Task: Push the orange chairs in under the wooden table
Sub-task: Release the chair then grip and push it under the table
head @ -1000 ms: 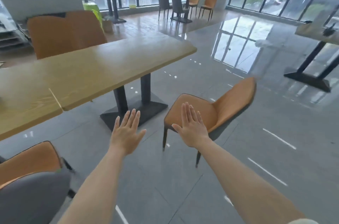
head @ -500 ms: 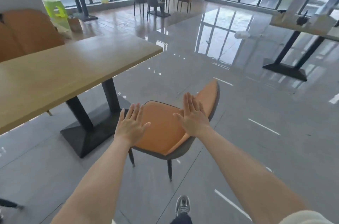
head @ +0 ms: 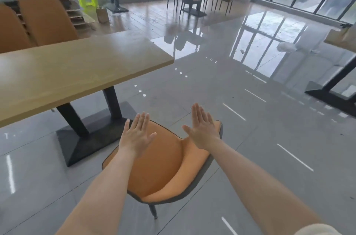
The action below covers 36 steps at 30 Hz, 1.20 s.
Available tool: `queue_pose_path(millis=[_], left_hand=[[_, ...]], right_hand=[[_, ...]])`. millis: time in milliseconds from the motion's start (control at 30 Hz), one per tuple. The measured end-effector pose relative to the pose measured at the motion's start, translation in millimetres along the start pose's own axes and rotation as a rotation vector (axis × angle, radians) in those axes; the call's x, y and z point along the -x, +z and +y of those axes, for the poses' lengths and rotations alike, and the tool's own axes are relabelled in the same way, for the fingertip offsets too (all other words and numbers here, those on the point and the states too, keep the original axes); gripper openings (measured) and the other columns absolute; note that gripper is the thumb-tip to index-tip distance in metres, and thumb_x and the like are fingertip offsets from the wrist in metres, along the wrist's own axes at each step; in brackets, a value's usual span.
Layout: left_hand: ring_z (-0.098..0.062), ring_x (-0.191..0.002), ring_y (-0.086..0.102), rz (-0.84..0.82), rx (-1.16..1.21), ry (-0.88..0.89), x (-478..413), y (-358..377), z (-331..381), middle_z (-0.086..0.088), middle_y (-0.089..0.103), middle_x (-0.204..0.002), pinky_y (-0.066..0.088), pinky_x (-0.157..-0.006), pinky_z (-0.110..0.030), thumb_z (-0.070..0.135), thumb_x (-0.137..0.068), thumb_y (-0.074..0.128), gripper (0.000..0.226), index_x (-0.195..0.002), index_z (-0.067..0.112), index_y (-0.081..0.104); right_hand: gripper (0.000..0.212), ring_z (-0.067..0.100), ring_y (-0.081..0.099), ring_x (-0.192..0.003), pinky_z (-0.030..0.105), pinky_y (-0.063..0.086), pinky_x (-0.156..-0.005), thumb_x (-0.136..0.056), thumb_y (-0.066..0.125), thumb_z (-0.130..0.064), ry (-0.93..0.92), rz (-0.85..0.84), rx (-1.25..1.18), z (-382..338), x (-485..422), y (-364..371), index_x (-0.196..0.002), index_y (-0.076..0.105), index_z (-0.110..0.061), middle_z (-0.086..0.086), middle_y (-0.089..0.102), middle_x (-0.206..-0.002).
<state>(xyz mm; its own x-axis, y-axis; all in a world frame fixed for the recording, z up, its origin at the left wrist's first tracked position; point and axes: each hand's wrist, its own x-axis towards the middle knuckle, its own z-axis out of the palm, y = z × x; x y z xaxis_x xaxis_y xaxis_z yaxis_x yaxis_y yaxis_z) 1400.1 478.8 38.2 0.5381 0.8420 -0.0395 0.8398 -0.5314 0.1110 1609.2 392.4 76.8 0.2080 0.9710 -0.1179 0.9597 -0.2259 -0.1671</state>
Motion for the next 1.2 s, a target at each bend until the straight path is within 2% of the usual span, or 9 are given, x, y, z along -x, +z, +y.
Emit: queue_pose_path(millis=[300,567,633,733,867,933,1033,1133,1200], left_hand=[[-0.018,-0.146,-0.008,0.006,0.045,-0.356,-4,30,85,-0.003,-0.007,-0.158,-0.008,-0.117,-0.039,0.054,-0.095,0.019,0.070,-0.145,0.016,-0.013],[-0.017,-0.146,-0.005,-0.090,0.219,-0.588,48,61,190,0.000,-0.008,-0.159,-0.004,-0.118,-0.040,0.086,-0.061,0.011,0.112,-0.145,0.018,-0.018],[-0.018,-0.147,0.000,-0.145,0.239,-0.618,59,67,210,0.001,-0.006,-0.159,0.001,-0.118,-0.041,0.087,-0.063,0.028,0.116,-0.145,0.019,-0.018],[-0.023,-0.144,0.017,-0.183,0.224,-0.657,65,72,227,0.000,0.005,-0.159,0.019,-0.116,-0.044,0.064,-0.068,0.066,0.119,-0.146,0.020,-0.011],[-0.027,-0.119,0.052,-0.140,0.166,-0.712,55,72,227,-0.005,0.046,-0.140,0.047,-0.092,-0.039,0.033,-0.076,0.074,0.100,-0.148,0.021,0.006],[-0.028,-0.103,0.060,-0.145,0.135,-0.726,49,72,222,-0.007,0.059,-0.121,0.049,-0.078,-0.036,0.022,-0.080,0.069,0.083,-0.145,0.020,0.019],[-0.030,-0.093,0.061,-0.153,0.124,-0.667,46,72,213,-0.009,0.065,-0.107,0.053,-0.076,-0.041,0.011,-0.082,0.060,0.036,-0.116,0.014,0.050],[-0.030,-0.092,0.061,-0.147,0.156,-0.628,48,70,200,-0.009,0.066,-0.104,0.051,-0.075,-0.040,0.010,-0.082,0.061,0.021,-0.102,0.012,0.054],[-0.030,-0.095,0.061,-0.141,0.161,-0.637,52,66,186,-0.008,0.066,-0.106,0.049,-0.076,-0.039,0.010,-0.082,0.061,0.023,-0.104,0.013,0.055]], right_hand=[[0.071,0.017,-0.021,-0.141,0.032,-0.015,-0.112,-0.095,0.017,-0.052,-0.373,-0.108,0.082,74,-60,5,-0.126,-0.036,-0.016,0.005,-0.026,-0.153],[0.076,0.016,-0.021,-0.141,0.031,-0.016,-0.109,-0.092,0.018,-0.058,-0.715,-0.283,0.155,147,-40,20,-0.131,-0.034,-0.019,0.003,-0.025,-0.153],[0.081,0.016,-0.017,-0.143,0.033,-0.012,-0.113,-0.091,0.022,-0.060,-0.744,-0.326,0.141,160,-36,23,-0.138,-0.028,-0.018,0.001,-0.023,-0.154],[0.089,0.017,-0.013,-0.144,0.036,-0.006,-0.116,-0.088,0.030,-0.063,-0.787,-0.383,0.165,173,-34,30,-0.141,-0.024,-0.016,0.001,-0.019,-0.156],[0.095,0.020,-0.005,-0.145,0.037,-0.002,-0.117,-0.088,0.047,-0.054,-0.851,-0.338,0.183,175,-39,37,-0.144,-0.017,-0.011,0.005,-0.009,-0.157],[0.091,0.023,0.005,-0.144,0.039,0.003,-0.117,-0.087,0.055,-0.044,-0.876,-0.314,0.207,172,-48,38,-0.145,-0.009,-0.012,0.009,0.000,-0.157],[0.078,0.032,0.029,-0.134,0.041,0.020,-0.113,-0.085,0.062,-0.028,-0.868,-0.289,0.272,166,-63,38,-0.144,0.011,-0.020,0.015,0.018,-0.150],[0.057,0.036,0.051,-0.109,0.038,0.042,-0.086,-0.082,0.063,-0.020,-0.882,-0.311,0.277,151,-75,35,-0.130,0.033,-0.019,0.012,0.048,-0.127],[0.032,0.034,0.058,-0.091,0.034,0.038,-0.069,-0.083,0.060,-0.020,-0.952,-0.263,0.301,137,-76,37,-0.108,0.042,-0.012,0.012,0.061,-0.105]])
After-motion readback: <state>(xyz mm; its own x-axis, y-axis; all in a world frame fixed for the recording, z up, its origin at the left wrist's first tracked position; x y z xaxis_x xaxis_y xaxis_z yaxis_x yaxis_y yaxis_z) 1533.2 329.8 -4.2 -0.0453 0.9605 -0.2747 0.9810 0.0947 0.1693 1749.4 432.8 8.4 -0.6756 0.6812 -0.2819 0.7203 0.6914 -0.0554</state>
